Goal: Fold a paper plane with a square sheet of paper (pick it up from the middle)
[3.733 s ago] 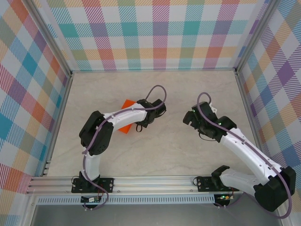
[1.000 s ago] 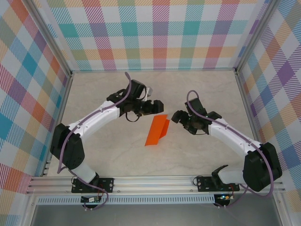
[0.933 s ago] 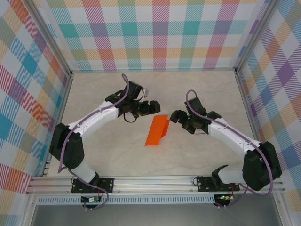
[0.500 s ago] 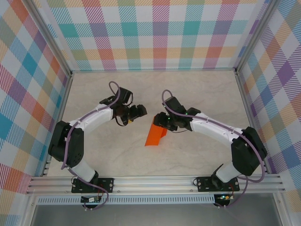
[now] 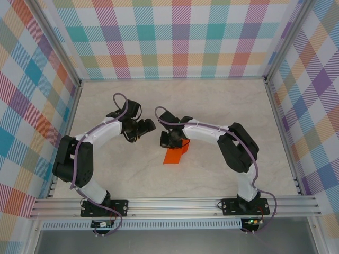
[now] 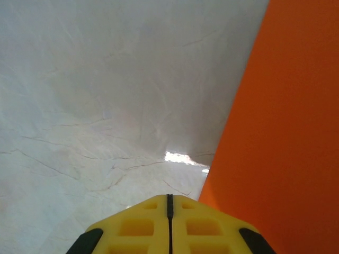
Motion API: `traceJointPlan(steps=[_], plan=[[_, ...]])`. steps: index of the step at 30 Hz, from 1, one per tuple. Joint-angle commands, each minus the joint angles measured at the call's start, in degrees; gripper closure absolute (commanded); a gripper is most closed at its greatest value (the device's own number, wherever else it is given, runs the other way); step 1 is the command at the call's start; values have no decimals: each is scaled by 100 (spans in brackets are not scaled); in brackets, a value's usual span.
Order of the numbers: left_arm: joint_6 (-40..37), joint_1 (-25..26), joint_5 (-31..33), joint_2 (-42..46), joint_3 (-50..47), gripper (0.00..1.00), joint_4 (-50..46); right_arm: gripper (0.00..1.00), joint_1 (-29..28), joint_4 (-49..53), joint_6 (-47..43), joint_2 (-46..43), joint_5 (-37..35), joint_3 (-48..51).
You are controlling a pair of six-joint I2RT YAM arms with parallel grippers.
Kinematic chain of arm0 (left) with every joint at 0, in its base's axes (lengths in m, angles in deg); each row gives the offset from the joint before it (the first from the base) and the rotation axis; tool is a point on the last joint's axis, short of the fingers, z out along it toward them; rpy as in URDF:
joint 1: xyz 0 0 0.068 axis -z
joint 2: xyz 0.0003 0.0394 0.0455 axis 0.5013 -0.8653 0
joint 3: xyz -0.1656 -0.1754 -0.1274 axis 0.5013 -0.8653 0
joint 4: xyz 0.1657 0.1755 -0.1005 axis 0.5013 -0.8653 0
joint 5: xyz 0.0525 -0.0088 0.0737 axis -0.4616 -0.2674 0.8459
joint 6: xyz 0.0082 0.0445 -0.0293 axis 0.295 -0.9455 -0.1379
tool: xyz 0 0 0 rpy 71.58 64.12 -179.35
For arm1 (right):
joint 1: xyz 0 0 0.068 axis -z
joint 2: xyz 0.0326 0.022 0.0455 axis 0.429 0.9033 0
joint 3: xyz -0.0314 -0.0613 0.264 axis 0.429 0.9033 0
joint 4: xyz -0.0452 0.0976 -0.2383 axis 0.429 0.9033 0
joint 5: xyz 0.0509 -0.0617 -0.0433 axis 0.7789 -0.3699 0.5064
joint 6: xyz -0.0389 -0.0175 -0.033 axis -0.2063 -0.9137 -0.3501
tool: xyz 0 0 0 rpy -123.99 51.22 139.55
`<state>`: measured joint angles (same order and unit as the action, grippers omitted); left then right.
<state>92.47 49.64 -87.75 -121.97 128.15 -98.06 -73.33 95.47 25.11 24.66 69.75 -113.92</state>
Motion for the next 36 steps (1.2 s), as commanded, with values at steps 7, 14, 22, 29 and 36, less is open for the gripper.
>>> traceJointPlan(steps=[7,14,22,29,36], plan=[[-254,-109,148,-154,520,15,-334,95,-16,765,-1172,288,339,-169],[-169,-109,451,-156,575,15,-10,94,-22,590,-1921,277,598,52],[138,-109,622,144,209,14,126,95,-27,502,-3097,-404,830,1214],[336,-67,-801,167,-282,21,1076,77,-16,-783,-1331,-1801,1468,1660],[162,409,-2053,-107,-427,40,1610,46,159,-1075,416,-2988,281,2587]])
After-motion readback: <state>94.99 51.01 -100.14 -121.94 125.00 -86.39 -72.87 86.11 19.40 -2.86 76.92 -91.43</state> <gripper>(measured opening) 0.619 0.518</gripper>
